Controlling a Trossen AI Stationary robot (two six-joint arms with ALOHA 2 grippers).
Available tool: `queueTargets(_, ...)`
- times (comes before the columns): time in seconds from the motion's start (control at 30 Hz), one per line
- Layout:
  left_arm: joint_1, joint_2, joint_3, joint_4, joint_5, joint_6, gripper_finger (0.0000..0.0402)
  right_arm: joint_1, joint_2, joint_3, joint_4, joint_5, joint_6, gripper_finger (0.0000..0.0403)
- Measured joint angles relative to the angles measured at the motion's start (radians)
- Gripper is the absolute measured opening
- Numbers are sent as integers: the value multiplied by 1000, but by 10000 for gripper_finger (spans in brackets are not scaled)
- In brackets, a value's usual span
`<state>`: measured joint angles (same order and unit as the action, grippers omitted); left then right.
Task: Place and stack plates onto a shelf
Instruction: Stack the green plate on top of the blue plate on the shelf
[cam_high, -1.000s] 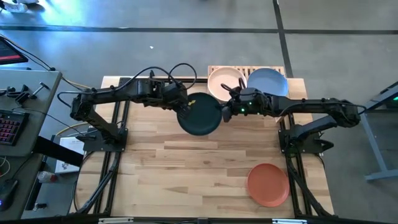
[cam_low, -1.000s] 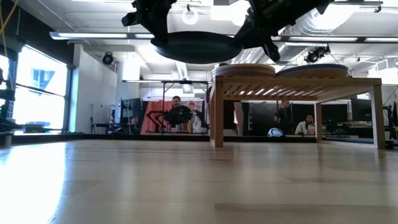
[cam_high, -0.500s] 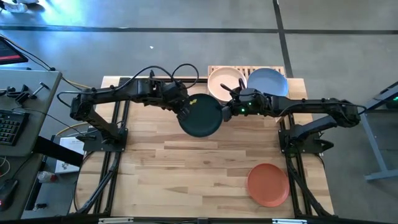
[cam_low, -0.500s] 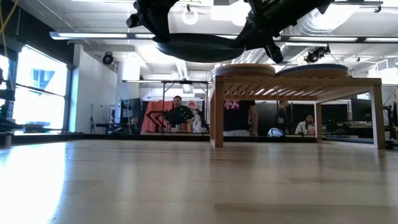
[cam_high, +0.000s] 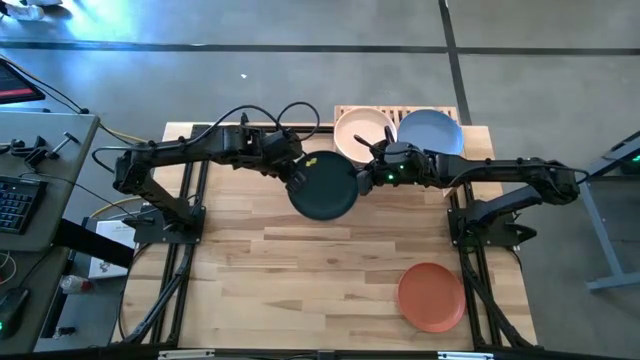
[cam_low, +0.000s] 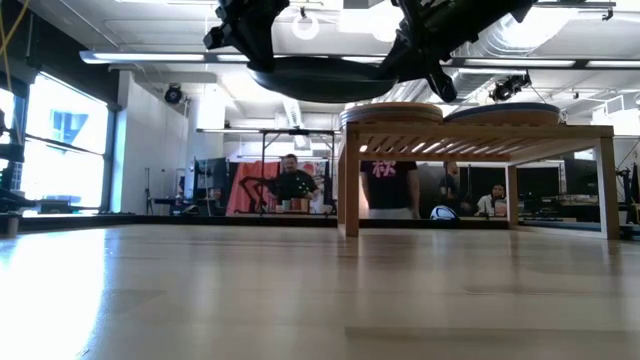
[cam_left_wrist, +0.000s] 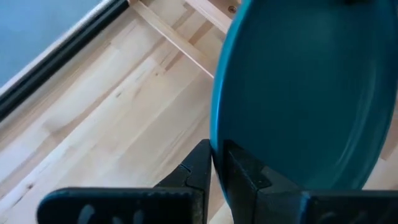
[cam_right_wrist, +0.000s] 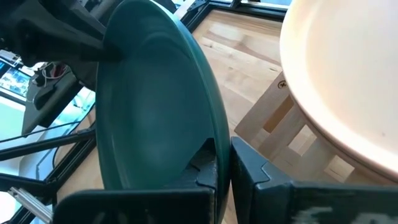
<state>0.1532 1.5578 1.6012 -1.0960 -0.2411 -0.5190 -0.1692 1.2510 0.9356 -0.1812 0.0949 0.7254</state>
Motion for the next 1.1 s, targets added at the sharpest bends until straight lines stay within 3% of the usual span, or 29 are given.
queueTargets(0.4, 5, 0, 0, 43, 68, 34, 82, 0, -2, 0, -10, 4, 1, 1)
queueTargets(0.77, 11, -61, 83, 51, 113, 56, 87, 0, -7, 0, -84, 2, 34, 1)
queueTargets(1.1, 10, -143, 97, 46, 107, 124, 87, -84, -190, 0, -110, 26, -11, 1)
